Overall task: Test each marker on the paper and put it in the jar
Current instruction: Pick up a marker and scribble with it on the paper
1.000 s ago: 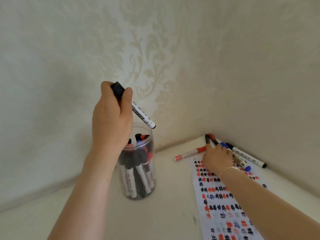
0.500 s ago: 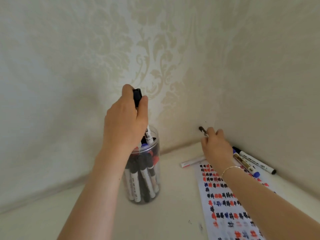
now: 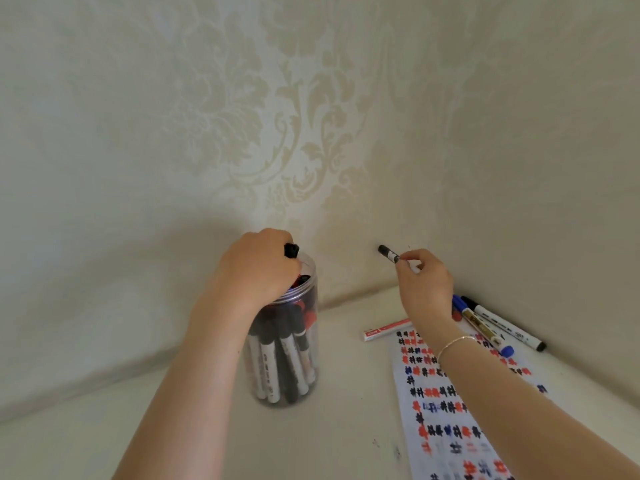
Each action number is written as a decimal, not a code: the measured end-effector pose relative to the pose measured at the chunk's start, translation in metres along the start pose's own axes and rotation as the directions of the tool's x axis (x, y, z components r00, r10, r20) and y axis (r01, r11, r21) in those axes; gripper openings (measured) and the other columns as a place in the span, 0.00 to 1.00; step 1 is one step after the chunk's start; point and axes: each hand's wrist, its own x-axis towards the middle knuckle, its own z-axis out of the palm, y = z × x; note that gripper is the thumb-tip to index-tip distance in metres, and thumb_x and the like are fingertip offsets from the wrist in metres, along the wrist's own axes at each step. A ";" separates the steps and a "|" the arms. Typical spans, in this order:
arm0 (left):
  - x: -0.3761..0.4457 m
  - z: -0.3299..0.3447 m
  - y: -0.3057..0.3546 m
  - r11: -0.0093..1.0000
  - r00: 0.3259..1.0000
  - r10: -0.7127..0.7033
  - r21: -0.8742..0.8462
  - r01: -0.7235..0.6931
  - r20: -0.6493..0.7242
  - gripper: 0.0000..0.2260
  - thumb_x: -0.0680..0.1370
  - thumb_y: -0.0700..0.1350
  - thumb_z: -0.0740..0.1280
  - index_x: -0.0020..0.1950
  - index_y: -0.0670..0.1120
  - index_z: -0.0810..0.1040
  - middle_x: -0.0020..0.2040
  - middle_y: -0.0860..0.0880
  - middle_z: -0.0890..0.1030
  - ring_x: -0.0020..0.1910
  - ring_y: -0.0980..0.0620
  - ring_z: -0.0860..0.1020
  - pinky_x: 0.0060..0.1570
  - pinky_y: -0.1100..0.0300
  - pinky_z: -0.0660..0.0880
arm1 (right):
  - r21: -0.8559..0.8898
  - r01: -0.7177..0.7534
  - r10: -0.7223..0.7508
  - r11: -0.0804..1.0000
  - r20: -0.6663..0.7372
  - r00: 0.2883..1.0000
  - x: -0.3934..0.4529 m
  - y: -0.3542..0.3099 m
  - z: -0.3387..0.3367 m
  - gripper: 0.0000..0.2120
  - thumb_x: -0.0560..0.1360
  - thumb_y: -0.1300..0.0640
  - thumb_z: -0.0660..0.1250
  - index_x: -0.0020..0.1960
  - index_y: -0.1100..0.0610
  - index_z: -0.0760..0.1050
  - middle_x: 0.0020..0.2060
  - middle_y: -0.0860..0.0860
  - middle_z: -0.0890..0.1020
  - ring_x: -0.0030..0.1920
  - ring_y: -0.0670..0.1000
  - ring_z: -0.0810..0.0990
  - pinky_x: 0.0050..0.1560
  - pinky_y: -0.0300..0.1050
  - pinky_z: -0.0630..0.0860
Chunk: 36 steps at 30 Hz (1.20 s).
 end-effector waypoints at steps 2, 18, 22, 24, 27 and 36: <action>0.001 -0.005 0.000 1.000 0.999 -0.021 -0.015 0.021 0.049 0.06 0.73 0.45 0.69 0.48 0.49 0.76 0.45 0.48 0.80 0.44 0.47 0.78 0.36 0.57 0.71 | 0.080 -0.049 0.049 0.996 -0.004 0.999 -0.005 -0.008 -0.001 0.03 0.77 0.58 0.62 0.50 0.54 0.74 0.32 0.51 0.73 0.28 0.49 0.68 0.29 0.44 0.68; 0.008 -0.006 -0.003 0.995 0.988 -0.089 -0.031 0.094 0.123 0.09 0.79 0.46 0.63 0.48 0.43 0.81 0.45 0.43 0.83 0.45 0.44 0.81 0.48 0.52 0.77 | 0.331 -0.113 0.100 0.937 0.054 0.993 -0.044 -0.035 0.014 0.04 0.75 0.58 0.63 0.42 0.53 0.73 0.35 0.56 0.75 0.32 0.54 0.72 0.34 0.47 0.71; 0.006 0.000 0.002 0.977 0.987 -0.123 0.185 0.103 0.100 0.11 0.74 0.41 0.64 0.56 0.46 0.78 0.55 0.44 0.79 0.54 0.42 0.77 0.53 0.53 0.75 | 0.319 -0.115 0.098 0.941 0.068 0.993 -0.049 -0.036 0.013 0.03 0.75 0.58 0.63 0.43 0.53 0.73 0.36 0.56 0.76 0.32 0.54 0.72 0.34 0.47 0.72; 0.005 0.000 0.005 0.971 0.986 -0.144 0.207 0.123 0.085 0.11 0.74 0.40 0.64 0.56 0.46 0.78 0.56 0.44 0.79 0.54 0.42 0.77 0.51 0.54 0.73 | 0.313 -0.121 0.102 0.942 0.075 0.992 -0.051 -0.037 0.012 0.02 0.75 0.58 0.64 0.44 0.54 0.74 0.37 0.56 0.76 0.32 0.54 0.72 0.34 0.48 0.72; 0.001 -0.001 0.011 0.968 0.984 -0.175 0.191 0.165 0.037 0.11 0.75 0.40 0.63 0.56 0.47 0.77 0.55 0.45 0.79 0.50 0.43 0.77 0.45 0.56 0.69 | 0.340 -0.142 0.117 0.929 0.093 0.989 -0.054 -0.040 0.008 0.02 0.75 0.59 0.64 0.44 0.55 0.75 0.33 0.54 0.75 0.28 0.52 0.72 0.32 0.45 0.71; -0.005 0.017 0.046 0.894 0.911 0.413 0.194 -0.404 -0.006 0.23 0.79 0.43 0.63 0.73 0.52 0.65 0.74 0.51 0.64 0.74 0.51 0.61 0.73 0.54 0.52 | 0.668 -0.152 0.138 0.728 0.074 0.988 -0.056 -0.058 -0.019 0.06 0.72 0.66 0.66 0.36 0.62 0.76 0.23 0.52 0.70 0.22 0.50 0.65 0.23 0.39 0.64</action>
